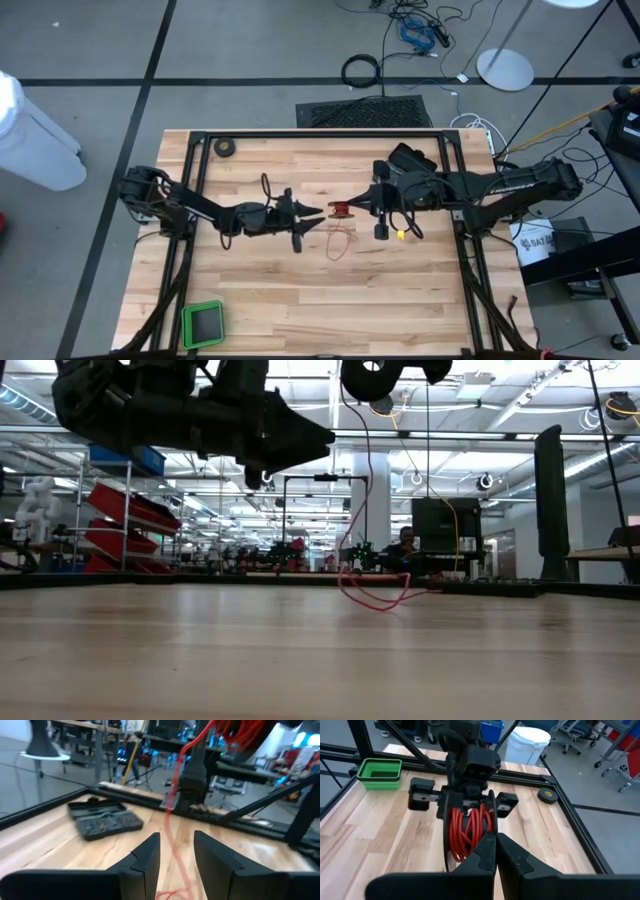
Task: Coil cords
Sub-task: Uncoil the red wire from the spool
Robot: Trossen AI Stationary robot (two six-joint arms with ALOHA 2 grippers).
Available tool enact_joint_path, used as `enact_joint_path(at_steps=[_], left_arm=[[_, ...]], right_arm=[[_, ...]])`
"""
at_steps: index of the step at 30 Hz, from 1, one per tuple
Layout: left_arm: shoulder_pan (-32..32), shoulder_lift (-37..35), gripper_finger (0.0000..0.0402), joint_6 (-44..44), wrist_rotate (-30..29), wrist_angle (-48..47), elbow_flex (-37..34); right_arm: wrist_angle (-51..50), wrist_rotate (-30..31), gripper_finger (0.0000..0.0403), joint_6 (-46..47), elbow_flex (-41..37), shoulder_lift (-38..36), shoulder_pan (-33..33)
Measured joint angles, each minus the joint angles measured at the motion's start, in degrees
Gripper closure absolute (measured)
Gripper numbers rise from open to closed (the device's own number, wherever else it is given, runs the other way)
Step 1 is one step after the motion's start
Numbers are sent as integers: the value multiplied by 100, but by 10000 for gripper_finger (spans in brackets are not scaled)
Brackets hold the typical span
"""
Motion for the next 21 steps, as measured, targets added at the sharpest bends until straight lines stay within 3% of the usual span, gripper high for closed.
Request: enact_joint_path(at_steps=[12,21], left_arm=[[15,96,269,315,457,424,204],[145,125,180,722,307,270,204]], right_arm=[[295,2,403,-26,0,0,-15],[457,1,403,336,0,46,46]])
